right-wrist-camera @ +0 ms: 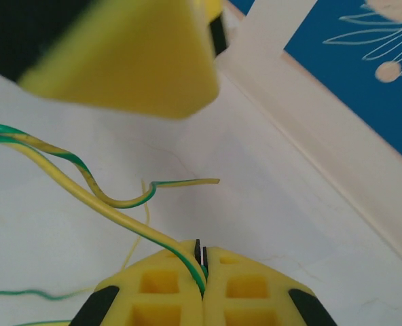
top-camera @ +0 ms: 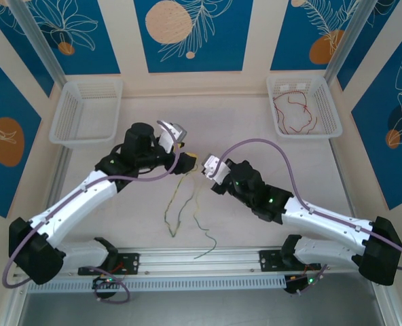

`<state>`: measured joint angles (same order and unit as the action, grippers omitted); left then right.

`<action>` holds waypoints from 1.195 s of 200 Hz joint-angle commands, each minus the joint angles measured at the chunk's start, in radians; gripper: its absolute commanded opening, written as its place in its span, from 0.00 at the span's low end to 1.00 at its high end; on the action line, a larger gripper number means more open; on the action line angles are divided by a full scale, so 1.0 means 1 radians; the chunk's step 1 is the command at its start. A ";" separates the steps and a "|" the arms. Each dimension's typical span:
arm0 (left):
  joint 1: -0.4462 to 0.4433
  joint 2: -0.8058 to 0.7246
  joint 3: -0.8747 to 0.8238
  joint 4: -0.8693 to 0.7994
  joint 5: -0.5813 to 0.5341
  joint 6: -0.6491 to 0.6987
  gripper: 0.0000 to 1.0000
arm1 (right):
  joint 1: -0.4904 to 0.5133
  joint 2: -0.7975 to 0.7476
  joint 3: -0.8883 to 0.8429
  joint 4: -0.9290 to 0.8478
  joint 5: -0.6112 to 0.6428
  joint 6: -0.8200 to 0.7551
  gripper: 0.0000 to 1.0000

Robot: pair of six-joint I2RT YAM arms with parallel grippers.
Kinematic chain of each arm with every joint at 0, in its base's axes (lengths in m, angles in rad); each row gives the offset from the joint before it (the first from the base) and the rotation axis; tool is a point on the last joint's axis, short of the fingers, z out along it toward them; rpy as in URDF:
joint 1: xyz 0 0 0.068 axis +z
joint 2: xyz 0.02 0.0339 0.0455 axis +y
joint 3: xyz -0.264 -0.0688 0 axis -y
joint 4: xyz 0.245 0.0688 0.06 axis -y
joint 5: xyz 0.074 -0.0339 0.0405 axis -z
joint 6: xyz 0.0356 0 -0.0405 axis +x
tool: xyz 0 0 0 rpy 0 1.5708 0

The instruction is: Untangle the cables

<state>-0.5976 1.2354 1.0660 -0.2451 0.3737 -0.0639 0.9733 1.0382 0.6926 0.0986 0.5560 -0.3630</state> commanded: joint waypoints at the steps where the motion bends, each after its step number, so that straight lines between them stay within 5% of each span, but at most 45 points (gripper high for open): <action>1: 0.040 0.055 0.078 -0.122 0.114 -0.058 0.77 | 0.048 -0.007 -0.037 0.183 0.113 -0.142 0.00; 92: 0.071 0.280 0.216 -0.328 0.449 -0.020 0.88 | 0.074 0.071 -0.038 0.292 0.193 -0.249 0.00; 152: 0.066 0.320 0.214 -0.321 0.490 -0.012 0.62 | 0.061 0.080 -0.035 0.315 0.210 -0.265 0.00; 203: 0.069 0.351 0.242 -0.394 0.463 0.037 0.00 | 0.042 0.067 -0.046 0.340 0.231 -0.295 0.00; 239: 0.086 0.330 0.254 -0.383 0.398 0.010 0.00 | 0.022 0.056 -0.049 0.312 0.234 -0.279 0.00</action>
<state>-0.5236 1.5837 1.2858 -0.5915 0.8112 -0.0536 1.0126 1.1221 0.6456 0.3584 0.7418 -0.6376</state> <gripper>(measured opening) 0.049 0.043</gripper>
